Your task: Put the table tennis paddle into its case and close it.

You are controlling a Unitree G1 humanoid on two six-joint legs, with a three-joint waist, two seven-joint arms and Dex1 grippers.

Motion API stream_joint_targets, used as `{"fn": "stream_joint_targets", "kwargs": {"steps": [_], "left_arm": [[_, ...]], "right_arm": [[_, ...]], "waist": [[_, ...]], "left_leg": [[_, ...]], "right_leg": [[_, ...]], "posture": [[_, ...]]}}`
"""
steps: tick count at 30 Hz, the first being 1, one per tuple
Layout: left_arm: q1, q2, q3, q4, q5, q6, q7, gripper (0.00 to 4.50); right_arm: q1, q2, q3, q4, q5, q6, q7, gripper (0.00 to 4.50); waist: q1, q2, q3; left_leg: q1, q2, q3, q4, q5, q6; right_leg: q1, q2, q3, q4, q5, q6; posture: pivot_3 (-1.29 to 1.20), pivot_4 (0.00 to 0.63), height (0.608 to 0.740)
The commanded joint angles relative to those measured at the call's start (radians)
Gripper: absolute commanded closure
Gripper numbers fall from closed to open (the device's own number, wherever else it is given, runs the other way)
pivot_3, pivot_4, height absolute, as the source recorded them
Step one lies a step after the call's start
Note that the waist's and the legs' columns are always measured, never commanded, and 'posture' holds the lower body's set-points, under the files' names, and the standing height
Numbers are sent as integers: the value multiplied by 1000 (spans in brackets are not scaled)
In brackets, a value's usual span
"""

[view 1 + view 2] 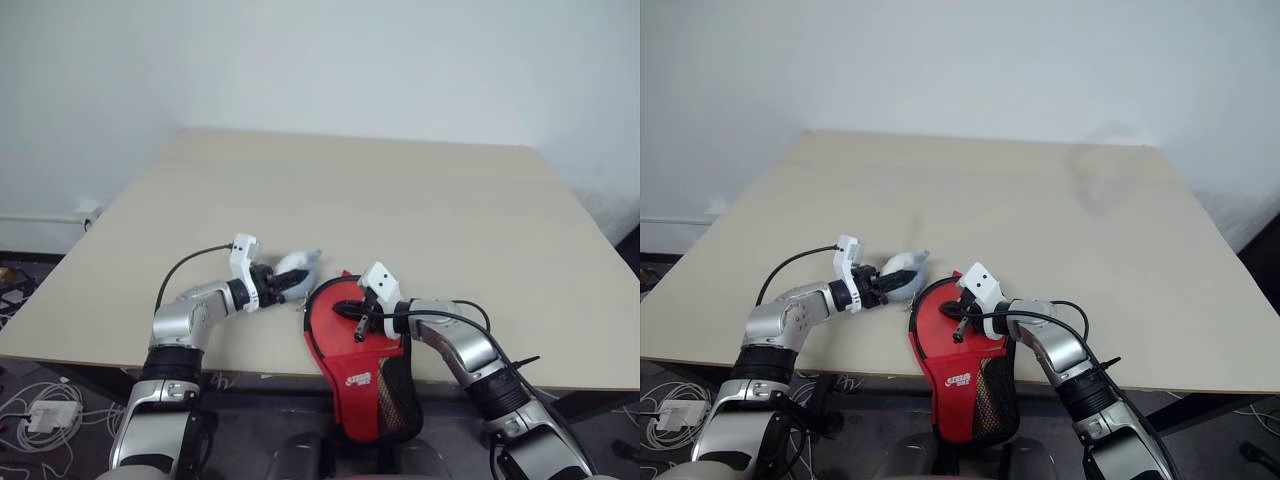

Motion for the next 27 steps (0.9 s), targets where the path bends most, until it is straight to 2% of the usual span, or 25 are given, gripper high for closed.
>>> {"fn": "stream_joint_targets", "kwargs": {"steps": [1,17,27], "left_arm": [[-48,15,-1,1,28,-49,2,3545],[-183,-2,-41,172,130,-185,-14,3545],[-284,-78,-40,323,182,-292,51,3545]], "right_arm": [[-8,-14,9,14,-29,15,-7,4500],[-7,-21,29,23,-44,34,6,4500],[-2,-18,32,25,-44,29,7,4500]], "waist": [[0,0,0],[0,-1,-1],[0,-1,-1]], "left_leg": [[0,0,0,0,0,0],[0,0,0,1,0,0],[0,0,0,2,0,0]], "right_leg": [[0,0,0,0,0,0],[0,1,0,1,1,-1],[0,1,0,1,1,-1]], "posture": [[0,0,706],[0,0,706],[0,0,706]]}}
